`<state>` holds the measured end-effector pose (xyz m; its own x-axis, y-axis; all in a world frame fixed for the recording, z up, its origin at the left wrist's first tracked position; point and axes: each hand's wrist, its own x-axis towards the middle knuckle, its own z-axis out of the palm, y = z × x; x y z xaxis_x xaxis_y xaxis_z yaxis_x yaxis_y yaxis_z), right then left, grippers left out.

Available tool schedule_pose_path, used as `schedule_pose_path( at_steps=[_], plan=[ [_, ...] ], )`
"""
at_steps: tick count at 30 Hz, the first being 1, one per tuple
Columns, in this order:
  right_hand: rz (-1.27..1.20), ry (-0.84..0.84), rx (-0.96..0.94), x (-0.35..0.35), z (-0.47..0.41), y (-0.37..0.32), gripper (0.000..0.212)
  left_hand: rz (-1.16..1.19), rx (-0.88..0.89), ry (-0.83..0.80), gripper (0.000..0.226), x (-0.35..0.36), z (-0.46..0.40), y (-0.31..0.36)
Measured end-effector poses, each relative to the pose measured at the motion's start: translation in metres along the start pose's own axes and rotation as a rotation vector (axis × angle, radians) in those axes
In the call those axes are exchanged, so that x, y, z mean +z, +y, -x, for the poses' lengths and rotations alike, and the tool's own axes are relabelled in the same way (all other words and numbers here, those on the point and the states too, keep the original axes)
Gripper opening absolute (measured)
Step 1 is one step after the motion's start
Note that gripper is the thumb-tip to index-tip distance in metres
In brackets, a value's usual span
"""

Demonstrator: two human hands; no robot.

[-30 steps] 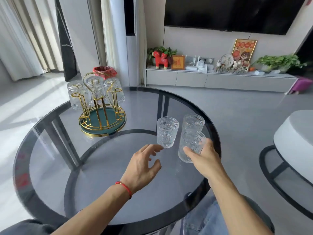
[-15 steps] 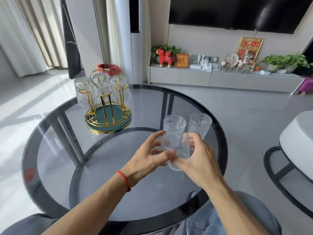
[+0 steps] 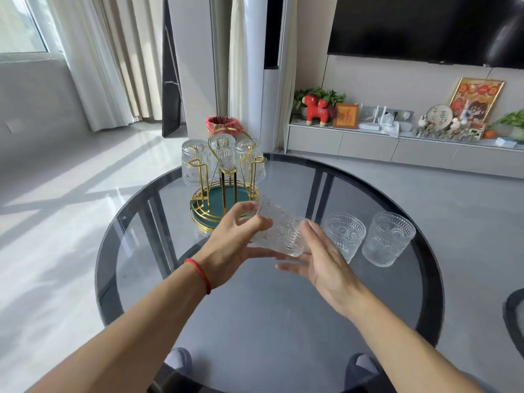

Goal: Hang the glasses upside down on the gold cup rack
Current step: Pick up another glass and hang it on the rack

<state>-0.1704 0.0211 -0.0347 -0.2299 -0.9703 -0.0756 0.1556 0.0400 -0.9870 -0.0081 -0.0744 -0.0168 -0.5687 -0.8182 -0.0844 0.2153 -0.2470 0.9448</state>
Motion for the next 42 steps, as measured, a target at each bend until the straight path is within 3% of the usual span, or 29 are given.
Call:
schedule_pose_path(
  at_steps=[3,7,9,14,25,33,37,42],
  plan=[
    [0.017,0.108,-0.128,0.008,-0.025,-0.004,0.046,-0.127,0.098,0.011,0.076,-0.017,-0.012,-0.001],
    [0.198,0.320,-0.286,0.008,-0.056,-0.028,0.059,-0.962,0.313,0.222,0.072,-0.047,-0.021,-0.018],
    [0.277,0.379,-0.361,0.006,-0.072,-0.046,0.060,-1.297,0.378,0.236,0.067,-0.057,-0.026,-0.029],
    [0.522,0.425,-0.495,0.011,-0.103,-0.089,0.055,-1.713,0.104,0.126,0.086,-0.056,-0.034,-0.044],
    [0.883,0.391,-0.489,0.049,-0.147,-0.094,0.048,-1.777,-0.016,0.065,0.055,-0.048,-0.033,-0.039],
    [1.060,0.333,-0.443,0.063,-0.161,-0.075,0.049,-1.736,-0.007,0.058,0.055,-0.054,-0.033,-0.038],
    [1.088,0.328,-0.392,0.064,-0.167,-0.067,0.056,-1.734,-0.010,0.063,0.052,-0.054,-0.032,-0.038],
    [1.110,0.329,-0.355,0.061,-0.169,-0.060,0.078,-1.747,-0.010,0.070,0.049,-0.053,-0.032,-0.037]
  ],
)
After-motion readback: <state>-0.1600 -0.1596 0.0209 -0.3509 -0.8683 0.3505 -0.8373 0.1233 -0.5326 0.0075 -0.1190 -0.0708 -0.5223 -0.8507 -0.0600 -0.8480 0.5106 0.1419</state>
